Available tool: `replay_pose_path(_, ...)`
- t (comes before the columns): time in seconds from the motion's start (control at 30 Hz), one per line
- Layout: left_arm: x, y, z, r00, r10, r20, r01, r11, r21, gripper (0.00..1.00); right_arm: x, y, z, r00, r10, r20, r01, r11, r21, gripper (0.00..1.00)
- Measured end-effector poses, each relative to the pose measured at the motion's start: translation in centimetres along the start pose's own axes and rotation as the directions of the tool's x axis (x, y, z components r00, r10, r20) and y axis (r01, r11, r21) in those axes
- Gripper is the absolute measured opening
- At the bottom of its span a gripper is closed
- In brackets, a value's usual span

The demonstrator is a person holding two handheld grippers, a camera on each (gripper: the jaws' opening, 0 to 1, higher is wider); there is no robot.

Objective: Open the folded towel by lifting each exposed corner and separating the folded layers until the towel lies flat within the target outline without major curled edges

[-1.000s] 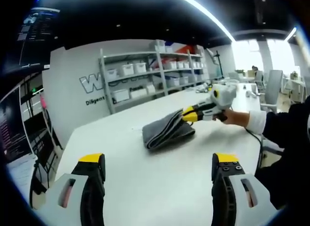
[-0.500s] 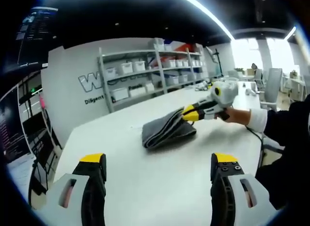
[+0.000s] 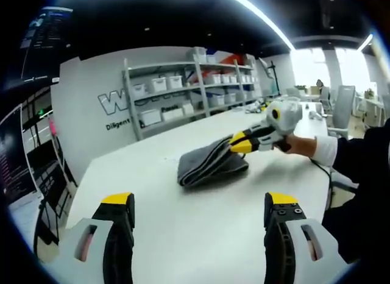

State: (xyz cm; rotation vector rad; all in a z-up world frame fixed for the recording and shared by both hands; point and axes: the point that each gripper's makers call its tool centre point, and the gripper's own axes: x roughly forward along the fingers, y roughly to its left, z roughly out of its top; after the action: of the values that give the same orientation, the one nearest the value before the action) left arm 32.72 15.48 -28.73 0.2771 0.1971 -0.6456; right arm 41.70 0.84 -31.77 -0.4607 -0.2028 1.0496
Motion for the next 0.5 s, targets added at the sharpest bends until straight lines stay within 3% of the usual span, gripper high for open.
replay_pose_path(0.5, 0.90, 0.48, -0.47, 1.000, 0.006, -0.014, -0.006, 1.000, 0.010, 0.82, 0.30, 0.63, 0.34, 1.000, 0.025, 0.003, -0.025, 1.000, -0.006, 0.00)
